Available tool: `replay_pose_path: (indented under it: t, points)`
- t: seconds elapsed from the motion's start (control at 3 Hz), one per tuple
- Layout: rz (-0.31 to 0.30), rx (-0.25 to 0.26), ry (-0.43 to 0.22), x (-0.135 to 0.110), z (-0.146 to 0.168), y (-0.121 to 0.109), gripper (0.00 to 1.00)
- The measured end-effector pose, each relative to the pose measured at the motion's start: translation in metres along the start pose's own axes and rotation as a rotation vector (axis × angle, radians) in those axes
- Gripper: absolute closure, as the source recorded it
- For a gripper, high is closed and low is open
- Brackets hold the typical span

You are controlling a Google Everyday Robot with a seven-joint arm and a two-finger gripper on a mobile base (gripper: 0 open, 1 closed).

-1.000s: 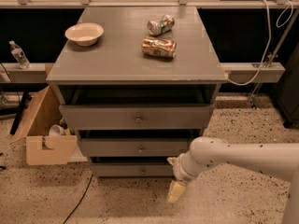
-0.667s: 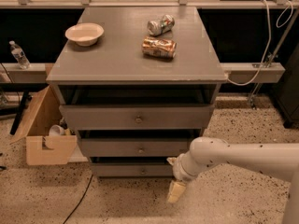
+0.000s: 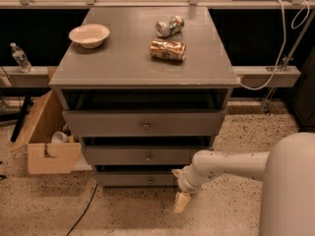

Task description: Open bottom drawer

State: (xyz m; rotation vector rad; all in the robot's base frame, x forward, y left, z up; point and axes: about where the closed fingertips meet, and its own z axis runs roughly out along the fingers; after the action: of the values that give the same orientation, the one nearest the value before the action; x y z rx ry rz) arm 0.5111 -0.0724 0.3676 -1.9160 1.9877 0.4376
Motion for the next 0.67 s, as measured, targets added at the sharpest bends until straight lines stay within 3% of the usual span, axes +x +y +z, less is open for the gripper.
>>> replay_pose_path:
  t: [0.33, 0.67]
  points:
    - [0.004, -0.016, -0.002, 0.0202, 0.0539, -0.0198, 0.00]
    - [0.003, -0.010, 0.005, 0.0237, 0.0572, -0.0224, 0.00]
